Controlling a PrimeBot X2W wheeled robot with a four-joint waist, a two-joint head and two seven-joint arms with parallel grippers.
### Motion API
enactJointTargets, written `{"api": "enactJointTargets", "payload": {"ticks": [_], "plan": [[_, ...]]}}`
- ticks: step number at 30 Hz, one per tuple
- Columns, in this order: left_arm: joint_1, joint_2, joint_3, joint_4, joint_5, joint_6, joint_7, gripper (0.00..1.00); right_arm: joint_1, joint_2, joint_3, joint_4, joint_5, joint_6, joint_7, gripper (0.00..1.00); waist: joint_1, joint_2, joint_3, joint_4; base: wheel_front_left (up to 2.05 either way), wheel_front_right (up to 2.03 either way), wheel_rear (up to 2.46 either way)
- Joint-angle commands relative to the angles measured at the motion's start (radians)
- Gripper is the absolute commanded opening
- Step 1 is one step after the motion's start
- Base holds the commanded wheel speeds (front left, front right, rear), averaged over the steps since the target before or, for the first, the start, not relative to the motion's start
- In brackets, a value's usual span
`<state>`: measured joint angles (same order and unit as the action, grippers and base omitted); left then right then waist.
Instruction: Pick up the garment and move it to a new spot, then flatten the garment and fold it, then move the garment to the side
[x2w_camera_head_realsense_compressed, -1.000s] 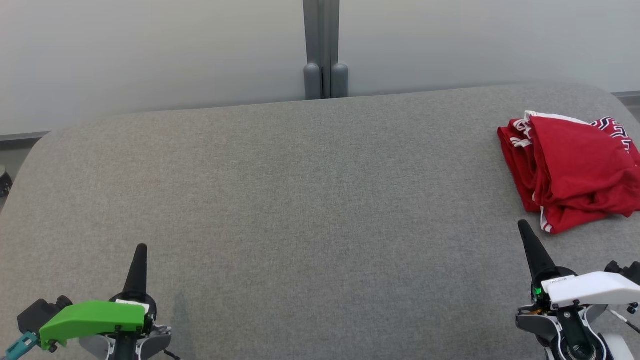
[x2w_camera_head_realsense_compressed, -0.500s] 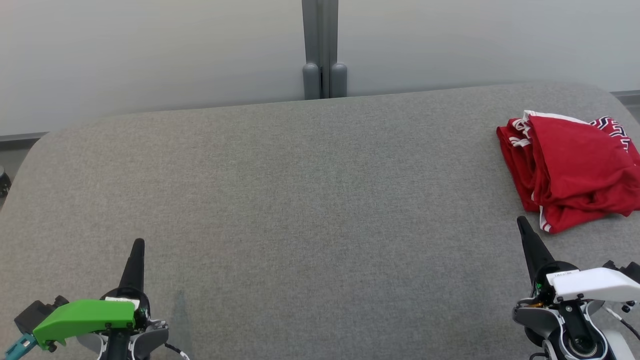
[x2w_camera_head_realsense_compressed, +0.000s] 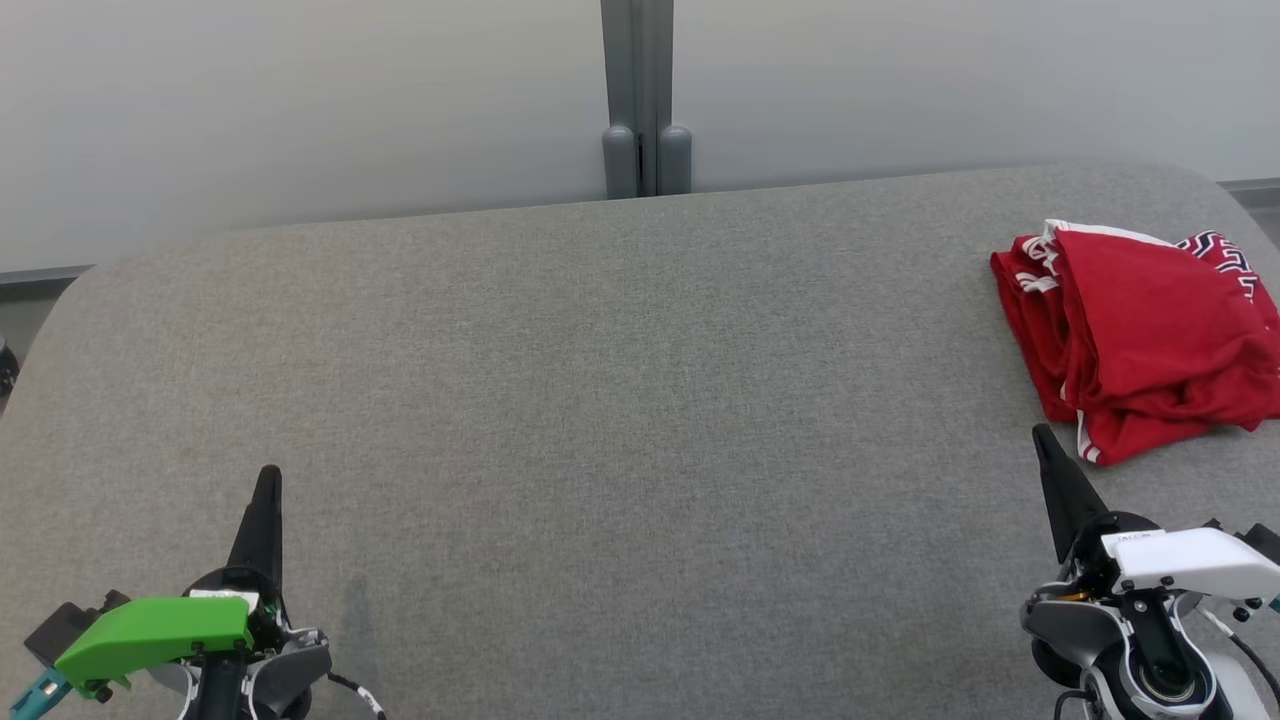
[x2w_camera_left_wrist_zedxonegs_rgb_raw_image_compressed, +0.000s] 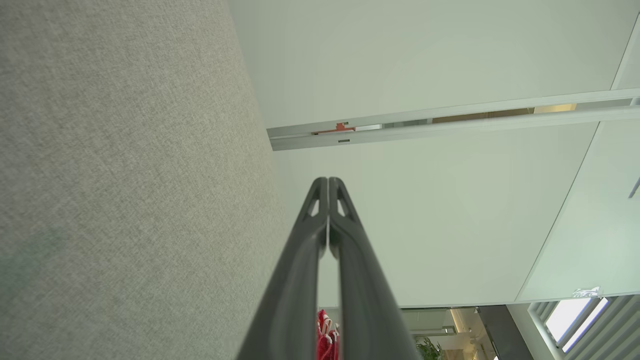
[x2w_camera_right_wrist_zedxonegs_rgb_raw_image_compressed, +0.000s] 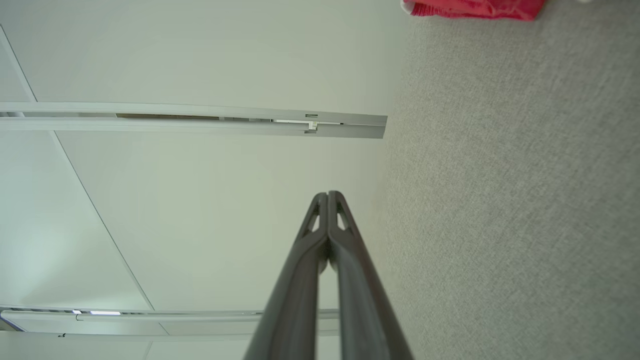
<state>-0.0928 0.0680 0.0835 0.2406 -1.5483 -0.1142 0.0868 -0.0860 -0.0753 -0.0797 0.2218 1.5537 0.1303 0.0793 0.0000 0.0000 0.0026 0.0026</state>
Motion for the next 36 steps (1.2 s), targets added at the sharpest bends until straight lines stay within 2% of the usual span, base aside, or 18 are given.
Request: {"api": "enactJointTargets", "payload": {"ticks": [1, 12, 36], "plan": [[-0.015, -0.004, 0.007, 0.001, -0.016, -0.007, 0.006, 0.00, -0.012, 0.001, -0.004, 0.005, 0.021, 0.001, 0.008, 0.00, 0.0000, 0.0000, 0.000, 0.000, 0.00, 0.00, 0.00], [-0.023, -0.013, 0.028, 0.006, -0.076, -0.022, 0.025, 0.00, -0.027, 0.007, -0.010, 0.026, 0.086, 0.001, 0.016, 0.00, 0.0000, 0.0000, 0.001, -0.003, 0.00, 0.00, 0.00], [-0.021, -0.014, 0.029, 0.006, -0.069, -0.020, 0.025, 0.00, -0.025, 0.012, -0.017, 0.026, 0.072, 0.001, 0.021, 0.00, 0.0000, 0.0000, 0.000, -0.003, 0.00, 0.00, 0.00]]}}
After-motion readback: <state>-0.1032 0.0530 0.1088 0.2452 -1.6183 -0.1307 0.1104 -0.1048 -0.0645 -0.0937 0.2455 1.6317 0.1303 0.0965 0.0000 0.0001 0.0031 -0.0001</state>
